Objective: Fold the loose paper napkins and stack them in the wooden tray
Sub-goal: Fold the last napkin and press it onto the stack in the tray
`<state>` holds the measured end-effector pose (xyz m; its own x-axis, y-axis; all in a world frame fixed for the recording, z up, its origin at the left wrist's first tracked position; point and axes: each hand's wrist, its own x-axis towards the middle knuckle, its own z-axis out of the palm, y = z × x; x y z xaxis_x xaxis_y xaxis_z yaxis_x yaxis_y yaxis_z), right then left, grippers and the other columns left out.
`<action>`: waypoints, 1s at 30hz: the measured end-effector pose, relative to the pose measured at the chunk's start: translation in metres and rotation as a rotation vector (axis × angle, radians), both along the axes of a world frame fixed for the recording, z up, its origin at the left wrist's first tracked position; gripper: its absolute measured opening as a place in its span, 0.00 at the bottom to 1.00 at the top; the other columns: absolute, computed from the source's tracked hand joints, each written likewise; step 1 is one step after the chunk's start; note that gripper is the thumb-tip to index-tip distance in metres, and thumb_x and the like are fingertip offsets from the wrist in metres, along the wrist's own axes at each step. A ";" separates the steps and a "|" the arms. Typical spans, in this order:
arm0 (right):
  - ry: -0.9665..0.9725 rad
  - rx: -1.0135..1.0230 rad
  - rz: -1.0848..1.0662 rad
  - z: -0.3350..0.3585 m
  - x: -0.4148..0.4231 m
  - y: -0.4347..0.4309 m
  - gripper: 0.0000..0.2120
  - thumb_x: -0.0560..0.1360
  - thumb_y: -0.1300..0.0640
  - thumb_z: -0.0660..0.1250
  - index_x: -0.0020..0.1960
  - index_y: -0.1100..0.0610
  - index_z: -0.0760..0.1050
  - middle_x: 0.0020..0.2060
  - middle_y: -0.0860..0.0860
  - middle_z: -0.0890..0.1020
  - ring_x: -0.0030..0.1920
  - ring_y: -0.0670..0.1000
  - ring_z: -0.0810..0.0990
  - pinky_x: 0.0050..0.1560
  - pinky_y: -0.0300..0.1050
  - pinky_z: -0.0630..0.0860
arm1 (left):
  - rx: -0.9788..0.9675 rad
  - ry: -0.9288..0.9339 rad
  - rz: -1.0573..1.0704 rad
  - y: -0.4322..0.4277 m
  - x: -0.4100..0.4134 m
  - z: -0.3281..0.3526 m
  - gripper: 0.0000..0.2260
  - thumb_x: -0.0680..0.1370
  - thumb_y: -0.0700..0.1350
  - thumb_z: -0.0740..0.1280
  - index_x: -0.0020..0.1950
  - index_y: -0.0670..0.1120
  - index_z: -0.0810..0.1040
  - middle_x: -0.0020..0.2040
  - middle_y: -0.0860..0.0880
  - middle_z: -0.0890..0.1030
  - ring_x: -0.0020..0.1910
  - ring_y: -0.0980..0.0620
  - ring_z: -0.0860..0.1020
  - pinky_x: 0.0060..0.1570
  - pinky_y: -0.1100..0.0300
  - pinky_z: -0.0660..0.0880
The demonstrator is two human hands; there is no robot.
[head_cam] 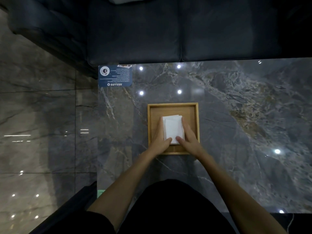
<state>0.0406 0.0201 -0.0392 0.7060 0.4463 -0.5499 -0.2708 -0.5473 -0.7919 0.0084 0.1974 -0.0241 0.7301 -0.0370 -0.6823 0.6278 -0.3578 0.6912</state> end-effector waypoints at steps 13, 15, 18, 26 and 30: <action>-0.152 -0.429 -0.637 0.011 -0.004 0.005 0.15 0.82 0.53 0.61 0.66 0.57 0.74 0.61 0.55 0.79 0.61 0.55 0.77 0.62 0.53 0.75 | 0.474 -0.118 0.280 0.010 -0.007 0.008 0.17 0.83 0.49 0.59 0.70 0.45 0.68 0.65 0.44 0.75 0.63 0.45 0.75 0.63 0.49 0.73; -0.185 -0.589 -0.566 0.004 0.000 -0.005 0.14 0.79 0.54 0.65 0.62 0.58 0.74 0.57 0.57 0.78 0.59 0.57 0.77 0.58 0.54 0.76 | 0.591 -0.110 0.302 0.021 -0.011 0.002 0.13 0.81 0.46 0.62 0.64 0.43 0.70 0.61 0.42 0.75 0.60 0.43 0.76 0.59 0.48 0.75; -0.067 -0.644 -0.441 -0.003 0.001 -0.018 0.10 0.79 0.58 0.66 0.59 0.58 0.73 0.56 0.57 0.79 0.54 0.56 0.78 0.50 0.50 0.76 | 0.556 0.073 0.187 0.032 -0.018 -0.010 0.14 0.80 0.47 0.65 0.63 0.43 0.71 0.61 0.43 0.75 0.60 0.43 0.76 0.58 0.48 0.75; -0.097 -0.647 -0.356 -0.007 0.007 -0.029 0.03 0.78 0.61 0.63 0.51 0.58 0.71 0.47 0.56 0.79 0.47 0.58 0.79 0.46 0.52 0.75 | 0.564 0.051 0.062 0.035 -0.013 -0.017 0.03 0.79 0.40 0.64 0.52 0.43 0.74 0.52 0.43 0.79 0.52 0.44 0.78 0.52 0.48 0.77; -0.098 -0.654 -0.355 -0.006 0.009 -0.031 0.04 0.77 0.61 0.63 0.52 0.57 0.71 0.46 0.55 0.79 0.46 0.57 0.79 0.47 0.55 0.77 | 0.577 0.021 0.055 0.030 -0.012 -0.016 0.06 0.80 0.39 0.63 0.56 0.43 0.75 0.55 0.44 0.78 0.54 0.45 0.77 0.54 0.51 0.75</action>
<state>0.0501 -0.0106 -0.0447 0.8058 -0.2134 -0.5524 -0.4637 -0.8076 -0.3644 -0.0032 0.2278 -0.0398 0.7065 0.3832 -0.5950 0.6677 -0.6396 0.3809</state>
